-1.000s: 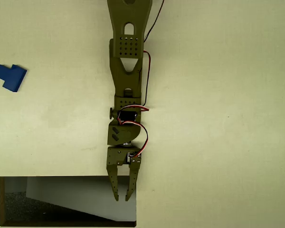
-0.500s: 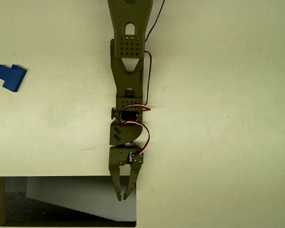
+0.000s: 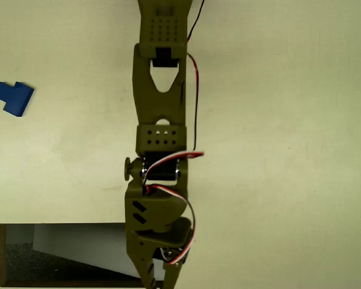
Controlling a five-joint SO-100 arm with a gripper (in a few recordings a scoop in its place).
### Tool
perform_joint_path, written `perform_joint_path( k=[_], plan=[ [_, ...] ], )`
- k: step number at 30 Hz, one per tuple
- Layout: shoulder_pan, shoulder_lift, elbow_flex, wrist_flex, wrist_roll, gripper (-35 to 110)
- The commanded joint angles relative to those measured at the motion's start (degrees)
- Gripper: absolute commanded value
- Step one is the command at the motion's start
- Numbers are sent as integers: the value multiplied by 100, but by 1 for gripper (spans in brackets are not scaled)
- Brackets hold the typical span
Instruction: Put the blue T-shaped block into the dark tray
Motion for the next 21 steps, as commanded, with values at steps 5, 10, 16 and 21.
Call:
perform_joint_path(
  k=[5,10,16,21],
  plan=[
    [501,3498,3823,4069,-1661,0],
    [1969,4271,5423,3621,-3981,0],
    [4632,3797,6144,2048,-8657,0],
    [6249,2338,5379,1301,-11742,0]
  ],
)
